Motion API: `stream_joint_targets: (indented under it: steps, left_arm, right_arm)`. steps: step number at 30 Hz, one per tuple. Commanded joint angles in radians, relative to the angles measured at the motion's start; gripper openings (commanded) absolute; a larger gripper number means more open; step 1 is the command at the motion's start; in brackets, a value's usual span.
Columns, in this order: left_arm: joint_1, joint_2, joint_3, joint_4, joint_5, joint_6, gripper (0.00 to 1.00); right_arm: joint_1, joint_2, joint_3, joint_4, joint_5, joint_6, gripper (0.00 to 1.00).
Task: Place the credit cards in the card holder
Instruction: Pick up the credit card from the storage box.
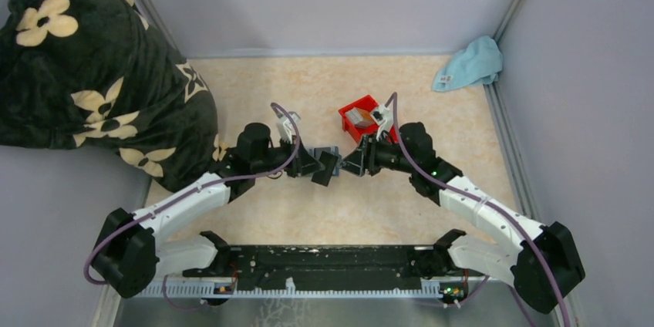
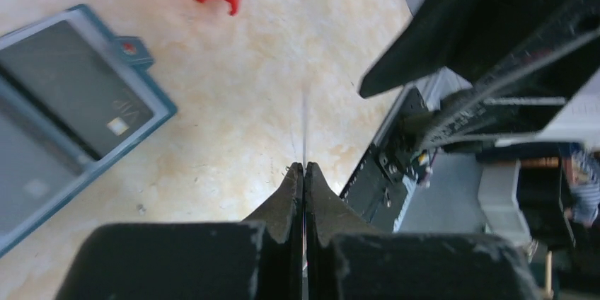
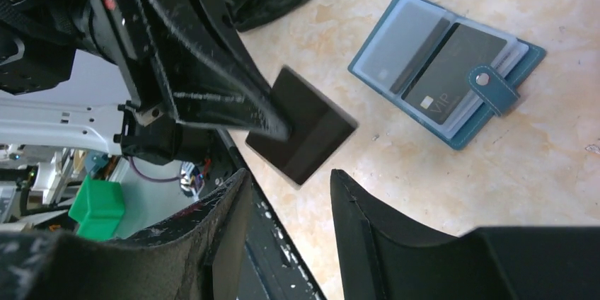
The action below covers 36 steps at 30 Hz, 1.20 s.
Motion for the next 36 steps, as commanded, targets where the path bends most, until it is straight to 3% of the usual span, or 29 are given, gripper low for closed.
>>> stream_joint_targets:
  steps: [1,5,18,28,32,36]
  left_arm:
    - [0.016,-0.061,-0.074,0.168,-0.208,-0.149,0.0]
    - [0.024,-0.095,-0.131,0.267,-0.243,-0.251,0.0]
    - [0.038,-0.04,-0.178,0.493,-0.107,-0.393,0.0]
    - [0.044,-0.002,-0.172,0.541,-0.034,-0.425,0.0]
    - [0.046,0.011,-0.182,0.577,-0.023,-0.447,0.0]
    - [0.053,0.024,-0.18,0.587,-0.015,-0.456,0.0]
  right_arm:
    - [0.001,-0.059,-0.088,0.221,0.065,0.087,0.46]
    - [0.019,-0.056,-0.139,0.294,0.13,0.1,0.46]
    - [0.028,0.082,-0.194,0.58,0.117,0.197,0.42]
    - [0.028,0.143,-0.202,0.727,0.083,0.27,0.39]
    - [0.028,0.174,-0.206,0.787,0.057,0.304,0.31]
    - [0.029,0.209,-0.226,0.881,0.027,0.362,0.08]
